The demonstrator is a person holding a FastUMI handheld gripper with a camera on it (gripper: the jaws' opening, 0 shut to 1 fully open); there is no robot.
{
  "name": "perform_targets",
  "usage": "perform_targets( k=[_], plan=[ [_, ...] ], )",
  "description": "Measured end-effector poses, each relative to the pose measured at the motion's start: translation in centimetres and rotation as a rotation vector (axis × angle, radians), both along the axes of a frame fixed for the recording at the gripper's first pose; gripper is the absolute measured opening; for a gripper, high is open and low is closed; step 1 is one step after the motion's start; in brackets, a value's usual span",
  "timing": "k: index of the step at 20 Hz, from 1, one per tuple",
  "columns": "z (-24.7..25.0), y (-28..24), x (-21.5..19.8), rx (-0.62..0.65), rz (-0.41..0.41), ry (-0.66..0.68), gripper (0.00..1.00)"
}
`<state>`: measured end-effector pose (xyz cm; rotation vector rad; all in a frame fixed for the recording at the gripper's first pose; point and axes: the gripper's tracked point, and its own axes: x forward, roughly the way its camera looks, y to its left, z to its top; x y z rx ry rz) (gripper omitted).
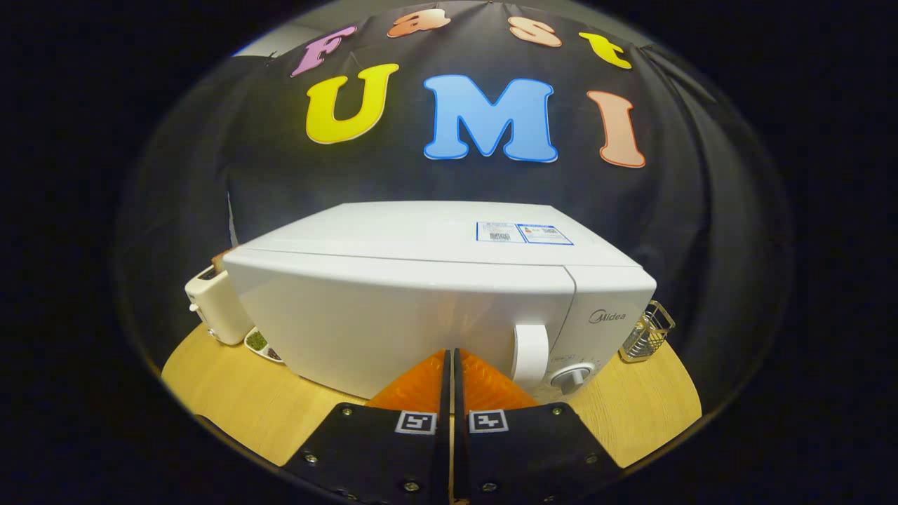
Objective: Open the microwave, put the food inside, and close the microwave door.
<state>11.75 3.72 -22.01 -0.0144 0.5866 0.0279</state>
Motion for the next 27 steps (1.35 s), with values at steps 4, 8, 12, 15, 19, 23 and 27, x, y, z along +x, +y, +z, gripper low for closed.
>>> perform_targets(
  k=[4, 8, 12, 15, 19, 23, 27],
  plan=[
    [5.2, 0.5, -3.4, 0.008, 0.052, -0.101, 0.03],
    [9.3, 1.1, -8.1, -0.036, 0.123, -0.187, 0.52],
    [13.0, 1.4, -11.9, -0.068, 0.143, -0.280, 0.89],
    [14.8, 1.2, -14.1, -0.062, 0.114, -0.333, 0.93],
    [15.0, 1.4, -15.3, -0.036, 0.093, -0.343, 0.93],
    [15.2, 1.5, -15.4, -0.024, 0.090, -0.348, 0.95],
    [15.5, 1.7, -15.3, -0.021, 0.091, -0.363, 0.95]
  ],
)
